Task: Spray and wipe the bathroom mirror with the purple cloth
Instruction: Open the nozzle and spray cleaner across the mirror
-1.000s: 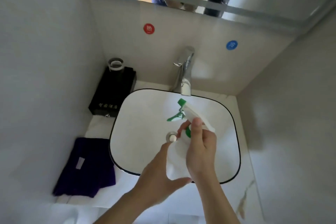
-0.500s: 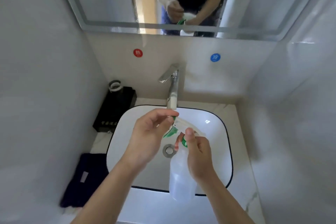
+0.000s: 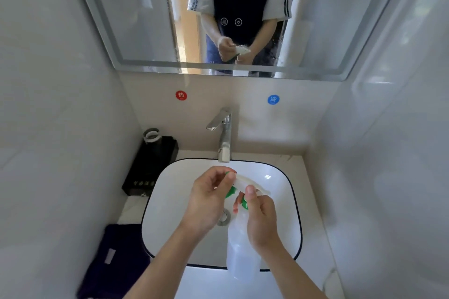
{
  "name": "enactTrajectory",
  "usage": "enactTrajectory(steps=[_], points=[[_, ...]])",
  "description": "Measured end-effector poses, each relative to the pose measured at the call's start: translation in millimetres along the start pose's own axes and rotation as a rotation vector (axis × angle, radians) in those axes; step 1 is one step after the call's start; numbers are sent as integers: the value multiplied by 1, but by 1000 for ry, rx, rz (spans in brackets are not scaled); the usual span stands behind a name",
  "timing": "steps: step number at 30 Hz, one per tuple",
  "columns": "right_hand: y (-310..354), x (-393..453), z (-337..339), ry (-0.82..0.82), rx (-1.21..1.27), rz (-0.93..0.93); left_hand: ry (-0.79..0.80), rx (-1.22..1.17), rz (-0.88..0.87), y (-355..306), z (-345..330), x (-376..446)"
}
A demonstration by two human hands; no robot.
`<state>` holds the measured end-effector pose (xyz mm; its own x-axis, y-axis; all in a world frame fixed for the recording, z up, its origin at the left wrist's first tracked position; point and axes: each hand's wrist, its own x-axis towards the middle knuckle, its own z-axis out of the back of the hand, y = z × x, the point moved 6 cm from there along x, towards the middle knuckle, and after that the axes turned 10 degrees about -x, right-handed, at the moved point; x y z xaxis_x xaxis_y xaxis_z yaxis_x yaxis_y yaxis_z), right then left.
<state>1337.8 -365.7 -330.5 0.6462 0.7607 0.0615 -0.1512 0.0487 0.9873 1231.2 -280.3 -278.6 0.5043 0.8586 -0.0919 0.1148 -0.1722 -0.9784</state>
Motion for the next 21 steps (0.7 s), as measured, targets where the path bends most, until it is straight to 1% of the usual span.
enactTrajectory(steps=[8,12,15,21], points=[[5,-7,-16,-26,-25,1,28,-29,-6,-7,12,1],[10,-11,-18,-26,-2,27,94,-46,-29,-12,8,-4],[10,-13,-17,-40,13,22,130,-9,-45,-14,6,-5],[5,-10,-16,-102,-20,4,134,34,7,-10,12,2]])
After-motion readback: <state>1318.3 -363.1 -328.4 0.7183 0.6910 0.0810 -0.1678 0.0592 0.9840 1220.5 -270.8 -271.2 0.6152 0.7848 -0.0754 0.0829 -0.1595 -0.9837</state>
